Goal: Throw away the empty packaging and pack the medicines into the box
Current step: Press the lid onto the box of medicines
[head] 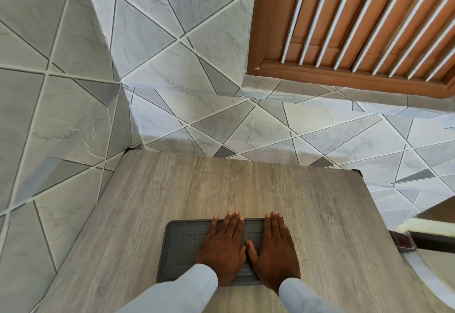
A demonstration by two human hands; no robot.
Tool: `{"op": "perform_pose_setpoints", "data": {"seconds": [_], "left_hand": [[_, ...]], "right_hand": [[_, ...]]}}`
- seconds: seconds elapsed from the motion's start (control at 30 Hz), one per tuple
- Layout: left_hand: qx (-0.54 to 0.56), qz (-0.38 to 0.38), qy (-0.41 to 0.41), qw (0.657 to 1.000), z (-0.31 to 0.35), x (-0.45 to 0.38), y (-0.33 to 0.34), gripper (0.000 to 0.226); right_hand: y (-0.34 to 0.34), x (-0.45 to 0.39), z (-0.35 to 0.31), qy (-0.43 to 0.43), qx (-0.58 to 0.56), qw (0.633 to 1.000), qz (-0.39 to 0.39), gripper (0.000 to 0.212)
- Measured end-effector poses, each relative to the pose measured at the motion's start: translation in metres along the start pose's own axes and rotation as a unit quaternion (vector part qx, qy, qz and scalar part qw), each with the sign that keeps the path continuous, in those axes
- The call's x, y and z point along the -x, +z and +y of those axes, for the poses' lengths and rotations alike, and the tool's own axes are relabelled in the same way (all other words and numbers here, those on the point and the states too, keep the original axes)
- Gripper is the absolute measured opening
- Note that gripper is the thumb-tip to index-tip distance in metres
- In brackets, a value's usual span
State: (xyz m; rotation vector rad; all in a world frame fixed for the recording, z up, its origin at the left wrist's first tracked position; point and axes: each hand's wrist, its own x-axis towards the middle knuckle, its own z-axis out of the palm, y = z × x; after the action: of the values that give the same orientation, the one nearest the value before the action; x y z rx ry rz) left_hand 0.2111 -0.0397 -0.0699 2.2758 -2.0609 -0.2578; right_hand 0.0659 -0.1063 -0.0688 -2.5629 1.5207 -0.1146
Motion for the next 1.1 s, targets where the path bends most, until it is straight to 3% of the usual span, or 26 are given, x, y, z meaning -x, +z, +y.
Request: {"op": "perform_pose_setpoints", "data": {"seconds": [0.37, 0.73, 0.93, 1.1], "left_hand": [[-0.023, 0.045, -0.102, 0.994, -0.081, 0.043, -0.003, 0.068], [-0.028, 0.062, -0.147, 0.987, -0.086, 0.053, -0.001, 0.070], [0.012, 0.048, -0.096, 0.994, -0.033, 0.047, 0.003, 0.074], [-0.004, 0.050, -0.038, 0.998, -0.018, 0.033, 0.004, 0.073]], "right_hand": [[-0.009, 0.000, -0.002, 0.001, -0.019, 1.000, -0.020, 0.103], [-0.005, 0.001, -0.001, 0.004, 0.003, 1.000, -0.010, 0.093], [-0.007, 0.006, -0.004, -0.053, 0.030, 0.997, -0.039, 0.071], [-0.004, 0.003, -0.003, -0.056, 0.040, 0.997, -0.029, 0.066]]}}
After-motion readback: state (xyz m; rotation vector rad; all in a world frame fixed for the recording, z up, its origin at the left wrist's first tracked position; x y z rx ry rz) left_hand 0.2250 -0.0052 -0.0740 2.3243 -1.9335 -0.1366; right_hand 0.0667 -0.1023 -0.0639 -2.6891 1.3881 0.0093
